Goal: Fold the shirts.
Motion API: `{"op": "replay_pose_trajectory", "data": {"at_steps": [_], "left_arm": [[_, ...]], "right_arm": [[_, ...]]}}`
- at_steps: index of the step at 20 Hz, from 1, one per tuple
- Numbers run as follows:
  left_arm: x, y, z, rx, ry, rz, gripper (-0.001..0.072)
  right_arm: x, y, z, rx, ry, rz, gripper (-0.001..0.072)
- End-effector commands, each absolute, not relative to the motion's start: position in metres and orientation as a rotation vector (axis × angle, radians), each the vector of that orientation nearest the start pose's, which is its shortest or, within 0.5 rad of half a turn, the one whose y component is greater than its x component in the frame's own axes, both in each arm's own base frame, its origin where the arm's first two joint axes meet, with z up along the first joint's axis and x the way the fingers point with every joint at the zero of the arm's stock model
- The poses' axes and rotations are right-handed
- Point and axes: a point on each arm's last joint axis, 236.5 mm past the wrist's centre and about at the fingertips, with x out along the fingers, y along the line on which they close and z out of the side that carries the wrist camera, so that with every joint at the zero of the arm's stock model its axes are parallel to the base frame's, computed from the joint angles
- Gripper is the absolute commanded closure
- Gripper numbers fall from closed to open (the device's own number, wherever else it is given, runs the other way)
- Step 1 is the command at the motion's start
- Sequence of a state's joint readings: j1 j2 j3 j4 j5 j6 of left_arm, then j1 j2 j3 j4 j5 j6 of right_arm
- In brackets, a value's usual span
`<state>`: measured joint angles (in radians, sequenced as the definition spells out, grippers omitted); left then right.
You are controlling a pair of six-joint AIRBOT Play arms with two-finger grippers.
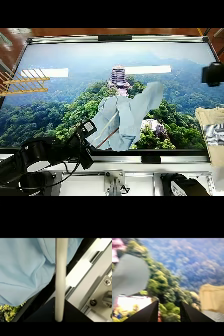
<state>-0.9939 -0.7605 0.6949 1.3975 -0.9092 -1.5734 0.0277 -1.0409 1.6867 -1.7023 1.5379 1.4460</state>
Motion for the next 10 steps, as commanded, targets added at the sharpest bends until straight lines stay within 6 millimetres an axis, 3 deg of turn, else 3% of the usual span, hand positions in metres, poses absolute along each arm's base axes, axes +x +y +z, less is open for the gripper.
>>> {"op": "replay_pose_trajectory", "data": {"at_steps": [1,3,5,7,10], "left_arm": [[0.135,-0.268,0.027,0.42,1.002,-1.012,0.0656],[0.139,-0.265,0.027,0.434,0.996,-1.0,0.0656],[0.143,-0.262,0.025,0.457,0.989,-0.997,0.0656],[0.146,-0.26,0.025,0.458,0.987,-0.99,0.0656],[0.152,-0.257,0.025,0.45,0.988,-0.973,0.0656]], "right_arm": [[0.347,-0.042,0.223,-0.395,0.999,0.265,0.0305],[0.335,0.013,0.199,-0.554,1.008,0.69,0.029],[0.33,0.063,0.191,-0.684,0.909,0.992,0.0244],[0.331,0.08,0.174,-0.794,0.933,1.077,0.0243],[0.34,0.077,0.143,-0.922,1.047,1.083,0.0243]]}}
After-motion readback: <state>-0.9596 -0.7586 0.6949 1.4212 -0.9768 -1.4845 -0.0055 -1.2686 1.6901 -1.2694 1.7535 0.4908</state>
